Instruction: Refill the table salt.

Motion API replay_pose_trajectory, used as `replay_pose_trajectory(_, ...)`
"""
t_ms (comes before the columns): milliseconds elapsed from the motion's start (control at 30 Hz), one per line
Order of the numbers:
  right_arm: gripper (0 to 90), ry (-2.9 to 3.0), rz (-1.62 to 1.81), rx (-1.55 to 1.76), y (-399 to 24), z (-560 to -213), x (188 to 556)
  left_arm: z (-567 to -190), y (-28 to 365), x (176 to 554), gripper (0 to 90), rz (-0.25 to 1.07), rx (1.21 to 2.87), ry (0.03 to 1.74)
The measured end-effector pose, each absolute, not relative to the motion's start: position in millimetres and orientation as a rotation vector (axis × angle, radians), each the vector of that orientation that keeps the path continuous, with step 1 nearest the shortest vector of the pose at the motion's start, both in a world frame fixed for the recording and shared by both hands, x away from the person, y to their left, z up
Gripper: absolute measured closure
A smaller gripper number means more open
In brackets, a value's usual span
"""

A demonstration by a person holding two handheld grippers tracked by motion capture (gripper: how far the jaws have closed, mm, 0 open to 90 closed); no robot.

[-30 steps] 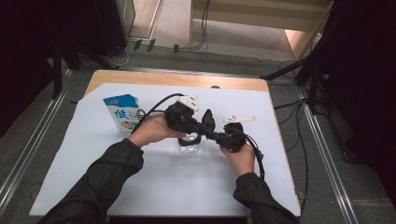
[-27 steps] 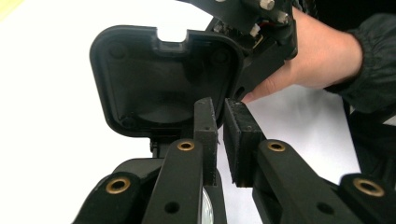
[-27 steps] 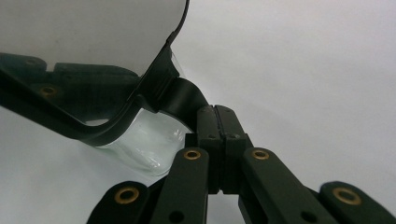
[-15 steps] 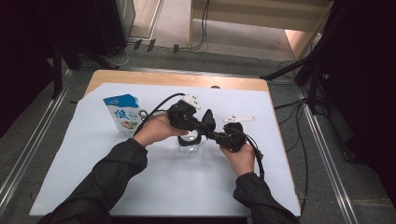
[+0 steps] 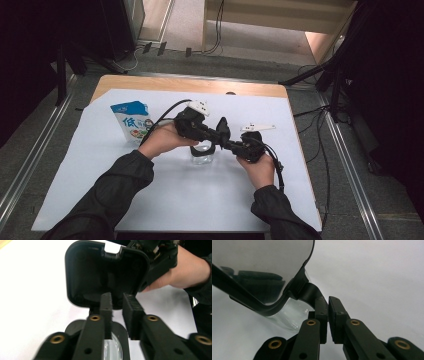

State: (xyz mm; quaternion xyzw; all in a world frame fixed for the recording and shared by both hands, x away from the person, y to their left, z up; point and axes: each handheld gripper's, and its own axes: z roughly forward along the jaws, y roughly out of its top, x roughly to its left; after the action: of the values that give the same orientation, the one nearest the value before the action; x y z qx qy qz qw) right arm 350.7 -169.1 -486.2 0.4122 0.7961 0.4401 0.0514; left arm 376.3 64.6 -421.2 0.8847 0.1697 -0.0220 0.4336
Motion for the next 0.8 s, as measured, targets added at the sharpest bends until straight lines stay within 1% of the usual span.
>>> replay_pose_trajectory(33,85.8,2.42,1.334,1.252,-171,-485,350,-421,68,375,76.1,-0.055,2.198,0.43)
replay_pose_trajectory(67,82.3,2.41,1.346,1.256,-174,-483,349,-421,73,373,72.4,-0.064,2.176,0.452)
replay_pose_trajectory(133,77.2,2.405,1.367,1.264,-176,-481,348,-420,79,369,70.0,-0.046,2.164,0.448)
replay_pose_trajectory(167,77.2,2.405,1.367,1.264,-176,-481,348,-420,79,369,69.5,-0.046,2.164,0.448)
replay_pose_trajectory(200,70.0,2.414,1.37,1.252,-178,-479,346,-420,84,366,68.5,-0.065,2.146,0.455)
replay_pose_trajectory(267,65.6,2.43,1.372,1.233,-180,-479,344,-419,90,363,68.2,-0.052,2.14,0.45)
replay_pose_trajectory(300,65.6,2.43,1.372,1.233,-180,-479,344,-419,90,363,66.2,-0.052,2.14,0.45)
replay_pose_trajectory(333,63.4,2.441,1.362,1.195,-181,-478,340,-420,97,360,64.7,-0.047,2.131,0.472)
replay_pose_trajectory(400,63.0,2.44,1.368,1.183,-182,-478,338,-421,100,359,63.8,-0.046,2.128,0.476)
replay_pose_trajectory(500,63.2,2.428,1.386,1.136,-185,-476,331,-425,112,359,56.8,-0.104,2.138,0.527)
replay_pose_trajectory(567,63.2,2.432,1.382,1.125,-186,-475,329,-426,116,357,52.7,-0.094,2.132,0.539)
replay_pose_trajectory(600,63.2,2.435,1.386,1.114,-186,-473,328,-427,119,356,52.7,-0.086,2.125,0.549)
replay_pose_trajectory(667,63.1,2.447,1.393,1.114,-188,-472,324,-428,126,354,48.3,-0.088,2.118,0.572)
replay_pose_trajectory(700,62.4,2.447,1.397,1.108,-189,-471,322,-429,129,352,45.9,-0.069,2.116,0.584)
replay_pose_trajectory(733,60.0,2.449,1.398,1.095,-192,-471,318,-429,132,350,47.7,-0.05,2.113,0.592)
replay_pose_trajectory(767,60.0,2.449,1.398,1.095,-192,-471,318,-430,135,348,47.7,-0.043,2.113,0.596)
replay_pose_trajectory(800,58.1,2.451,1.396,1.094,-193,-472,317,-431,138,346,51.1,-0.032,2.115,0.597)
